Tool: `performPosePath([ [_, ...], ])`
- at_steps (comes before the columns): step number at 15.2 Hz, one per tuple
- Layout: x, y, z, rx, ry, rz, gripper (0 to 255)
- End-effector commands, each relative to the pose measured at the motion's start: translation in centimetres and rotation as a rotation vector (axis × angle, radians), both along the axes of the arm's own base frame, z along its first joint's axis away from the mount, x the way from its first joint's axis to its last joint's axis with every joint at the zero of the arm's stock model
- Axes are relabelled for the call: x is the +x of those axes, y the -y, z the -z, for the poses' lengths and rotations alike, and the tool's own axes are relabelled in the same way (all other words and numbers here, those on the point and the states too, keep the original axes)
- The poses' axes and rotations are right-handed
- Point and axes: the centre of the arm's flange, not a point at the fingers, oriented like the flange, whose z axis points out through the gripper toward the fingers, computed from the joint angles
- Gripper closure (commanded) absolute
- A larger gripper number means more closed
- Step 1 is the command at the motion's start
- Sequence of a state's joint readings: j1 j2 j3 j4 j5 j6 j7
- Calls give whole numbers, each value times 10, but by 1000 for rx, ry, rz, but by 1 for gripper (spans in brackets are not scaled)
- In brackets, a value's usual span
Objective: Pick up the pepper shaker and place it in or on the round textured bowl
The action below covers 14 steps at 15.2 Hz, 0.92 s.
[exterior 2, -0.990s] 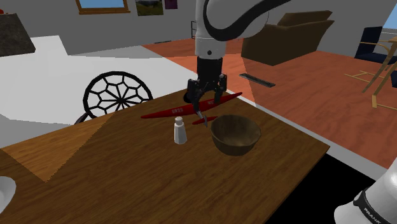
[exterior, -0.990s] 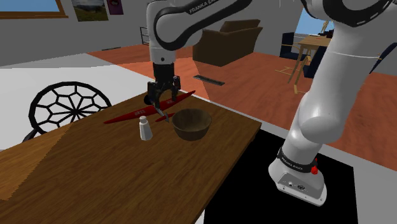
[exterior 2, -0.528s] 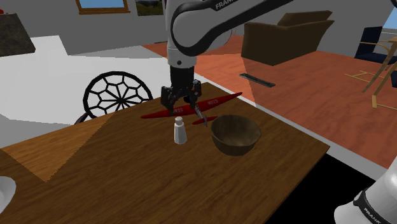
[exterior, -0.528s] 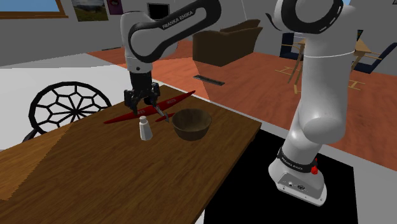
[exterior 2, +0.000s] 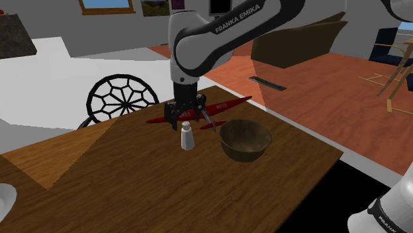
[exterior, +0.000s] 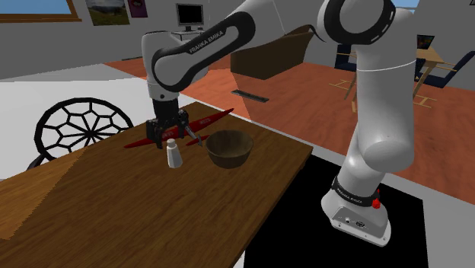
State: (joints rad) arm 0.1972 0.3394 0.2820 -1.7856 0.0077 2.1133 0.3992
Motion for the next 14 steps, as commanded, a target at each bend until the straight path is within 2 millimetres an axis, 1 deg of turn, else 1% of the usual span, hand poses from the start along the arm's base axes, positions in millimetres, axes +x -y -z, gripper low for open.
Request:
performPosePath([
  [1,0,0,4,0,0,0,0],
  [8,0,0,4,0,0,0,0],
  [9,0,0,4,0,0,0,255],
  [14,0,0,5,0,0,0,255],
])
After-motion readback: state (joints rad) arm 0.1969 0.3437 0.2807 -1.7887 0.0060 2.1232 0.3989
